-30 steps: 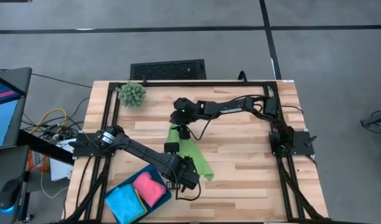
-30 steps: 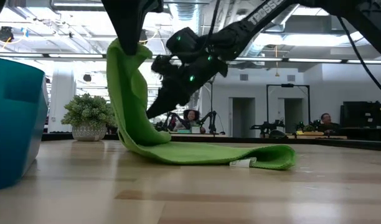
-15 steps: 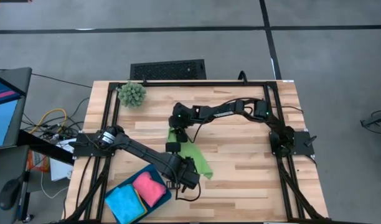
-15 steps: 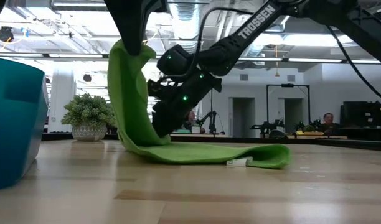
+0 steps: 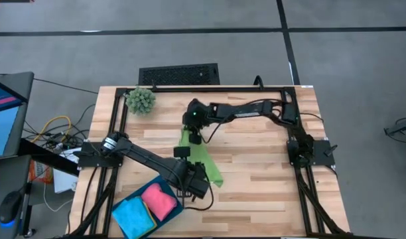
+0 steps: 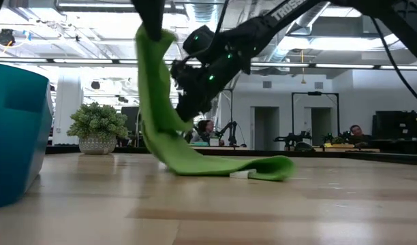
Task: Fold microfiber towels
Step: Fold the green microfiber towel
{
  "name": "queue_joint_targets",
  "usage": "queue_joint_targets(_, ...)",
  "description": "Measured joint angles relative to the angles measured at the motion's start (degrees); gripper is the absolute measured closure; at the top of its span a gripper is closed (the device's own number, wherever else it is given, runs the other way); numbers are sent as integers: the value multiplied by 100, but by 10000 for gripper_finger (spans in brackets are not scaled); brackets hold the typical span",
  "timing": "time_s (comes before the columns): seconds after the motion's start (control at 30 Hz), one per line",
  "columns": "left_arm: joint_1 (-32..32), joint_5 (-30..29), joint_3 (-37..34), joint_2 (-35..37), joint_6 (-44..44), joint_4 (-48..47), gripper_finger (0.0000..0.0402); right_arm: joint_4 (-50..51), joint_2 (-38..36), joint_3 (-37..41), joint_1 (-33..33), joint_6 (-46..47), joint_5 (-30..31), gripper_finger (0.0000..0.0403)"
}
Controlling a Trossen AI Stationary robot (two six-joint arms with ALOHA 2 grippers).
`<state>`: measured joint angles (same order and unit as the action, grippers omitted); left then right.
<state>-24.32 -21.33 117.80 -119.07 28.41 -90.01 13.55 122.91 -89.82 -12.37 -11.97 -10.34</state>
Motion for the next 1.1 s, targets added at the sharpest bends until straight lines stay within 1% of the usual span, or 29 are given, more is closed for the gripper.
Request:
queue_joint_targets(0.1, 0, -451, 7, 292, 127, -3, 401, 416, -346, 4, -106, 3, -4, 395)
queue_joint_targets(0.2, 4, -753, 4, 573, 131, -1, 401, 956, -748, 0, -230, 68, -8, 392)
queue_joint_targets(0.3, 0, -1013, 4, 875, -70, 1, 401, 1469, -1136, 5, -360, 175, -2, 397)
queue_joint_targets(0.43, 0, -1423, 4, 1240, -300, -3, 401, 1994, -1828, 7, -549, 414, 23, 395)
queue_joint_targets(0.57, 1, -2052, 4, 1625, -380, -1, 401, 2336, -2567, 4, -747, 766, 42, 399)
queue_joint_targets(0.7, 76, -2885, 4, 2036, -636, -1, 401, 2518, -3320, 4, -856, 1185, 527, 396)
queue_joint_targets(0.87, 450, -4028, 4, 2577, -1194, 4, 401, 2703, -4173, 8, -861, 1385, 1518, 394)
queue_joint_targets(0.93, 722, -4044, 7, 2740, -1270, 15, 401, 2660, -4510, 150, -835, 1468, 1755, 395)
queue_joint_targets(1.0, 1017, -3665, 7, 2816, -1299, 35, 401, 2642, -4851, 471, -780, 1721, 1776, 394)
queue_joint_targets(1.1, 1292, -3008, 3, 2833, -1332, 70, 400, 2482, -5366, 1270, -620, 2156, 1781, 386)
